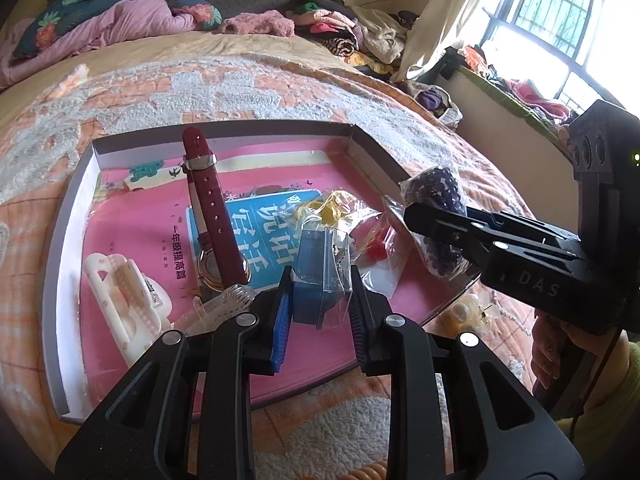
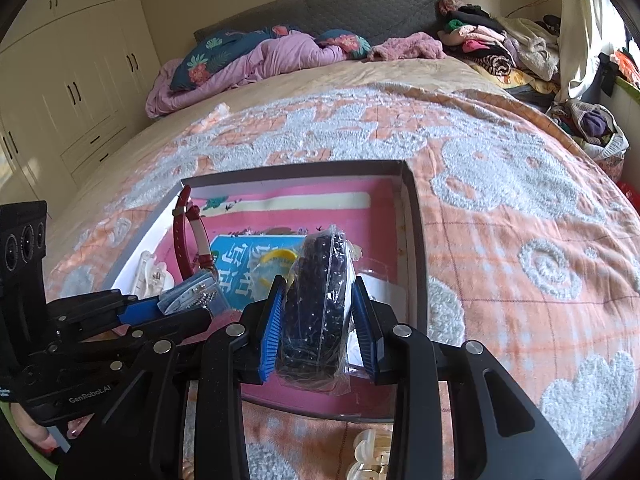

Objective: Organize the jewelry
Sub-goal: 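Carry the blue brush and black bag into the box and release both, then withdraw both grippers from the box toward the remaining items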

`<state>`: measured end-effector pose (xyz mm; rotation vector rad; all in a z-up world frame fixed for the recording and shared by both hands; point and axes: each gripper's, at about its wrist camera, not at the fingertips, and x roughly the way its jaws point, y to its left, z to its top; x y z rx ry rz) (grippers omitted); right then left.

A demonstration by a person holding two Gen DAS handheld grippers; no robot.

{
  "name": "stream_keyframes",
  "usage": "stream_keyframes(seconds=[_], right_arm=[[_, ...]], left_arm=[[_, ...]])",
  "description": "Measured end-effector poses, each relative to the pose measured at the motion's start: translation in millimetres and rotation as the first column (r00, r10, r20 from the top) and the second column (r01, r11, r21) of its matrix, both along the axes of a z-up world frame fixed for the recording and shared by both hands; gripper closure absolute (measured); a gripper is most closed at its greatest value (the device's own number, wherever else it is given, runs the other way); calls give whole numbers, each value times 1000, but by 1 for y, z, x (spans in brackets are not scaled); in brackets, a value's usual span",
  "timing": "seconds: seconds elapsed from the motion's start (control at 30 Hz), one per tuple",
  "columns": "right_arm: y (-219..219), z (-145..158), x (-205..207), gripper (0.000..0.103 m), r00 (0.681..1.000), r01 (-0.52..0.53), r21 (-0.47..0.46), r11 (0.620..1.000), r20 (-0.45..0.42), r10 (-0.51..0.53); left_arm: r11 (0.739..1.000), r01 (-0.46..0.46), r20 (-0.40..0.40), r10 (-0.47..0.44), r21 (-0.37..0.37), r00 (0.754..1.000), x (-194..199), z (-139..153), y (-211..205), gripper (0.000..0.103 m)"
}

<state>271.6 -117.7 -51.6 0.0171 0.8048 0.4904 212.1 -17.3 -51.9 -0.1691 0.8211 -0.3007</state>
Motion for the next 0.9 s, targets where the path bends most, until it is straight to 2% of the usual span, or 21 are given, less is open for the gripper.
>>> stream_keyframes(seconds=[0.1, 0.3, 0.5, 0.63, 0.77, 0.9], right_arm=[[1, -4, 0, 71, 1000, -2, -3, 1000, -12, 2], [0, -7, -1, 69, 1000, -2, 9, 1000, -24, 2], [-9, 8, -11, 42, 1000, 18, 48, 999, 13, -18], [-23, 23, -23, 26, 998, 47, 91, 995, 46, -51], [-37, 38, -37, 20, 994, 63, 126, 990, 78, -74], [-51, 51, -53, 15, 991, 72, 160, 985, 97, -88]], left_arm=[[1000, -5, -5, 5, 7, 1000, 1, -1, 1, 85], [1000, -22, 3, 22, 15, 1000, -1, 1, 4, 73], [999, -37, 22, 37, 20, 999, -8, 9, 6, 66], [998, -57, 45, 56, 18, 997, -15, 20, 11, 48], [997, -76, 77, 74, 29, 994, -22, 31, 14, 30], [995, -93, 104, 90, 25, 991, -34, 43, 18, 20]])
